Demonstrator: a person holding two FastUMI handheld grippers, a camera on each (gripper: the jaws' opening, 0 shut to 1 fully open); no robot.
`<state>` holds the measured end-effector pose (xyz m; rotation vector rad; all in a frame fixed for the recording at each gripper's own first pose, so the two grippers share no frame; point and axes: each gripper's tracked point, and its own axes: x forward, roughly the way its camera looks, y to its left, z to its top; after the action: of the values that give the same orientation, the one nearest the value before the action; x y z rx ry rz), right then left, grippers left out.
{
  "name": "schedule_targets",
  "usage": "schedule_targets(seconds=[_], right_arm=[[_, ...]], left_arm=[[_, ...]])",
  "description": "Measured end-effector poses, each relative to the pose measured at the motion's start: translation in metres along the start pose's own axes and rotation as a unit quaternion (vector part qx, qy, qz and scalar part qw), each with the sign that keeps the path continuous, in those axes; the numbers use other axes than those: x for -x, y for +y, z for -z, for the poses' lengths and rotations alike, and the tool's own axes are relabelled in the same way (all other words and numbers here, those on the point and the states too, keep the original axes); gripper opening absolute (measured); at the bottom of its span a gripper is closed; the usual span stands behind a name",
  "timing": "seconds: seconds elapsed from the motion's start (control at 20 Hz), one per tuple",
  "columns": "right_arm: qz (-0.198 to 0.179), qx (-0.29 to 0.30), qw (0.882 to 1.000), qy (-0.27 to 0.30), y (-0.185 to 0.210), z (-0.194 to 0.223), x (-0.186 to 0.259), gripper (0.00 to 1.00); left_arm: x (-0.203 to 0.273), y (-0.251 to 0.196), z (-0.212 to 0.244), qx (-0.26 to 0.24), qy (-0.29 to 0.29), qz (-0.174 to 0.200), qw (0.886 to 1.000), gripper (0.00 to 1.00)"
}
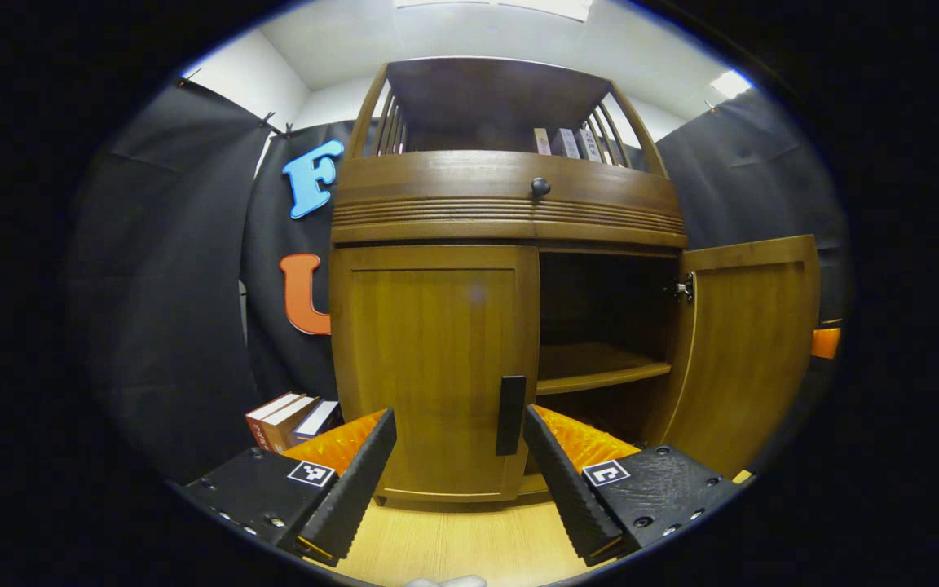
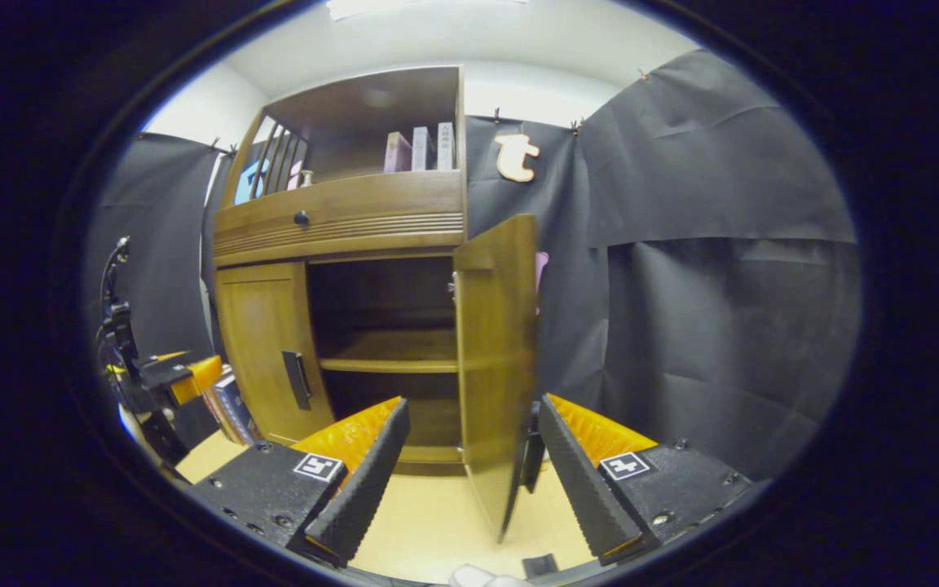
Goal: Open the right door of the double-door shoe cabinet with the right hand, and open the left door with the left hand.
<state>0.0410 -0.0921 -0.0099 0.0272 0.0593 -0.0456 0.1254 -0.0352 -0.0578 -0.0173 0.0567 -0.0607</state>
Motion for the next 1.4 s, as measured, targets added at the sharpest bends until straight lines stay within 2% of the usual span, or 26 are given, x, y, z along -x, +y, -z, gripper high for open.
schedule_targets(seconds=[0.15,0.3,0.65,0.75,0.85,0.9,0.95,1.05,1.1,1.15,1.2,1.25,1.4], right_arm=[[-0.005,-0.005,1.0,0.012,0.041,0.011,-0.009,1.0],[-0.009,0.004,0.999,0.032,0.069,0.018,-0.018,1.0],[0.016,0.031,0.997,0.065,0.075,0.019,-0.027,1.0],[0.026,0.043,0.996,0.07,0.073,0.018,-0.028,1.0],[0.032,0.057,0.995,0.075,0.071,0.017,-0.029,1.0],[0.033,0.063,0.995,0.077,0.069,0.016,-0.03,1.0],[0.031,0.067,0.994,0.078,0.07,0.015,-0.03,0.99],[0.03,0.072,0.994,0.075,0.069,0.014,-0.03,0.99],[0.028,0.074,0.994,0.075,0.068,0.015,-0.028,0.99],[0.027,0.075,0.994,0.074,0.067,0.014,-0.027,0.99],[0.028,0.075,0.994,0.074,0.064,0.015,-0.026,1.0],[0.027,0.075,0.994,0.075,0.063,0.014,-0.024,1.0],[0.025,0.071,0.994,0.075,0.06,0.015,-0.02,1.0]], left_arm=[[-0.027,-0.013,0.012,0.004,0.0,0.026,1.0,0.95],[-0.058,-0.023,0.024,0.01,0.002,0.036,0.999,0.94],[-0.134,-0.037,0.05,0.034,0.009,0.037,0.999,0.94],[-0.148,-0.043,0.057,0.041,0.014,0.04,0.998,0.87],[-0.157,-0.051,0.062,0.043,0.018,0.042,0.998,0.6],[-0.16,-0.054,0.064,0.045,0.021,0.045,0.998,0.51],[-0.164,-0.057,0.066,0.046,0.024,0.046,0.998,0.73],[-0.174,-0.056,0.069,0.039,0.013,0.025,0.999,0.47],[-0.164,-0.053,0.067,0.046,0.016,0.02,0.999,0.34],[-0.164,-0.055,0.066,0.047,0.014,0.018,0.999,0.34],[-0.162,-0.054,0.066,0.041,0.016,0.018,0.999,0.28],[-0.16,-0.053,0.066,0.034,0.013,0.021,0.999,0.29],[-0.157,-0.053,0.066,0.032,0.015,0.039,0.999,0.2]])
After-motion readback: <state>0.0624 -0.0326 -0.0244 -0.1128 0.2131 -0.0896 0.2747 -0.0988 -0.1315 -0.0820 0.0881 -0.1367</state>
